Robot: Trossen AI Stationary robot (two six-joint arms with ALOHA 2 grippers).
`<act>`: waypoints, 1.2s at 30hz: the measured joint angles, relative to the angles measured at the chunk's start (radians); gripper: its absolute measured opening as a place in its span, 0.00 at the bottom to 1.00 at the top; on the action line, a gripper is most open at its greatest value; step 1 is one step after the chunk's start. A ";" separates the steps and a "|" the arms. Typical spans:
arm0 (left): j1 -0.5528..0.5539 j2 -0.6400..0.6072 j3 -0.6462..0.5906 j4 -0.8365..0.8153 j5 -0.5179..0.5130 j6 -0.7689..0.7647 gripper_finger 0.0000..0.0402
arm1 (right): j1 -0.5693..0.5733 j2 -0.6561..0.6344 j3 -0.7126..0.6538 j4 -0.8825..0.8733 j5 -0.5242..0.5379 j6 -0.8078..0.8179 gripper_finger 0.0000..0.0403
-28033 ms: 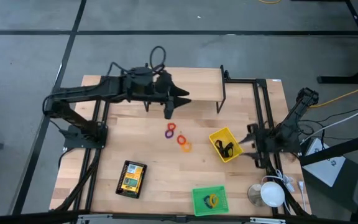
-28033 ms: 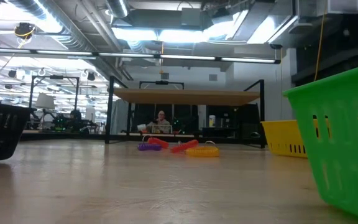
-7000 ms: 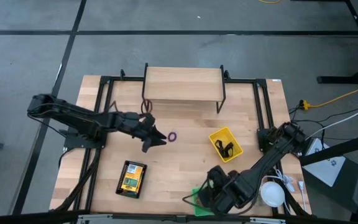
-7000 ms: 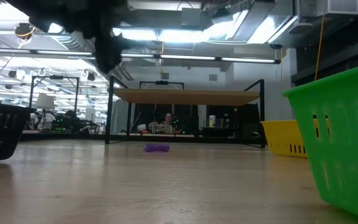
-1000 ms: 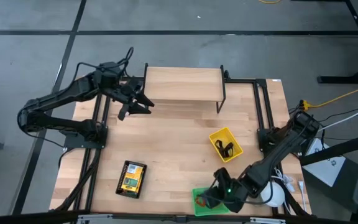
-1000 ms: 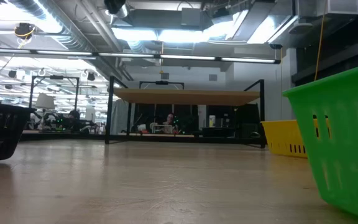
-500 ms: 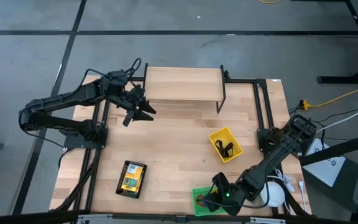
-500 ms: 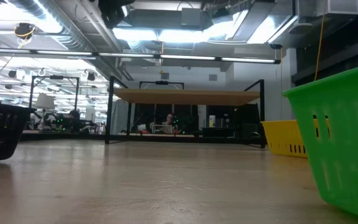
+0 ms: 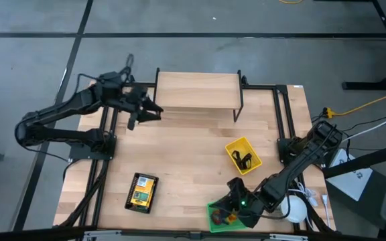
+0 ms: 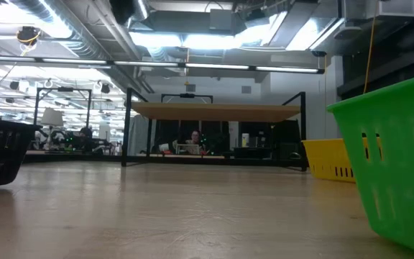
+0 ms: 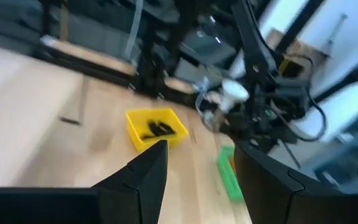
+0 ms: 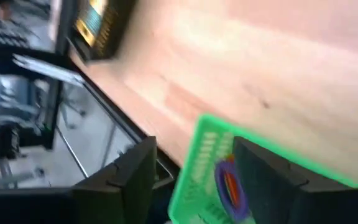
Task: Pick & Place Office Desk Supplies
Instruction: Return to Home Position
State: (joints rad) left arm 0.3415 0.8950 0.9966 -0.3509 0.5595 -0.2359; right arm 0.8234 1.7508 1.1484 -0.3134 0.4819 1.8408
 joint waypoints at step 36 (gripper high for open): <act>0.091 -0.512 -0.061 0.091 -0.245 -0.186 0.45 | -0.017 -0.439 -0.009 0.885 0.062 -1.877 0.54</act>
State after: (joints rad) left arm 0.4328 0.3830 0.9357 -0.2604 0.3143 -0.4223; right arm 0.8062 1.3117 1.1397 0.5716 0.5437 -0.0364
